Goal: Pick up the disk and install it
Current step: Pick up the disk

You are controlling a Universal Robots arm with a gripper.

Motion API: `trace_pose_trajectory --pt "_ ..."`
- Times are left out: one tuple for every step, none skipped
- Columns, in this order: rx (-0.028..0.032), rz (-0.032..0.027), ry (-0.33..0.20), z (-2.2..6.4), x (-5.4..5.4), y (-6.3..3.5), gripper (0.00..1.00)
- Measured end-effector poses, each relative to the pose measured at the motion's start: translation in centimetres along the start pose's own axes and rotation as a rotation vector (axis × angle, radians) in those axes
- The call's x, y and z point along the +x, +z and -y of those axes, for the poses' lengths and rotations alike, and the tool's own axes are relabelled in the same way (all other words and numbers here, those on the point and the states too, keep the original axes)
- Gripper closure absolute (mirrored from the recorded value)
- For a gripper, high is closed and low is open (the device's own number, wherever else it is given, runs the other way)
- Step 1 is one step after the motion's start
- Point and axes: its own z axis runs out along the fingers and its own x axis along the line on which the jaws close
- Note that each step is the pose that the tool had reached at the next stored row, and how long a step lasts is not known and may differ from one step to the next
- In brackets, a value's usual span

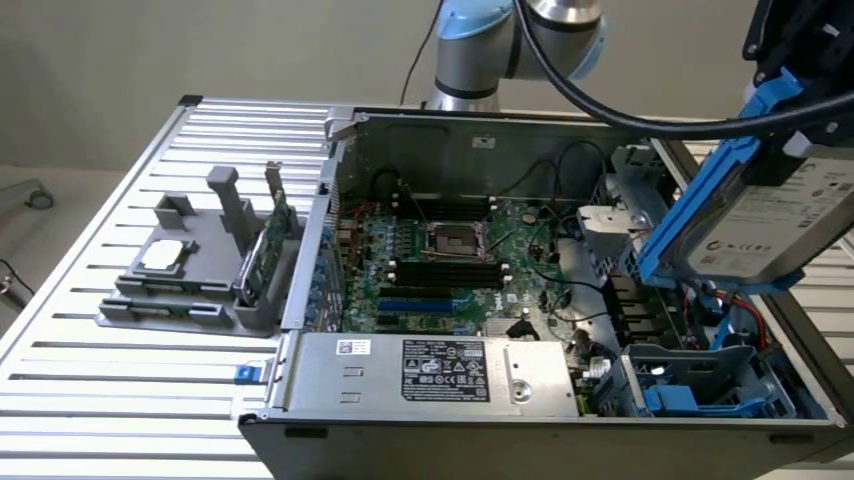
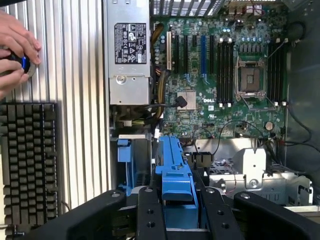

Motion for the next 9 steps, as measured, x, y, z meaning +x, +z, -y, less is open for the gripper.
trace_pose_trajectory --pt "-0.0002 -0.0001 0.0 0.09 0.4 -0.02 0.67" --pt "-0.0002 -0.0002 0.0 0.11 0.8 -0.05 0.67" --pt "-0.0001 -0.0001 0.0 0.11 1.2 -0.06 0.67" --pt "-0.0001 -0.0001 0.0 0.13 1.6 -0.08 0.67" --pt "-0.0001 -0.0002 0.0 0.14 2.0 -0.11 0.67" --pt "-0.0003 -0.0001 0.0 0.15 2.3 -0.12 0.67" --pt "-0.0013 0.0 0.0 0.17 2.4 -0.12 0.67" --pt "-0.0015 -0.0001 0.001 0.18 2.4 -0.12 0.67" --pt "-0.0015 -0.0001 0.001 0.18 2.4 -0.12 0.67"
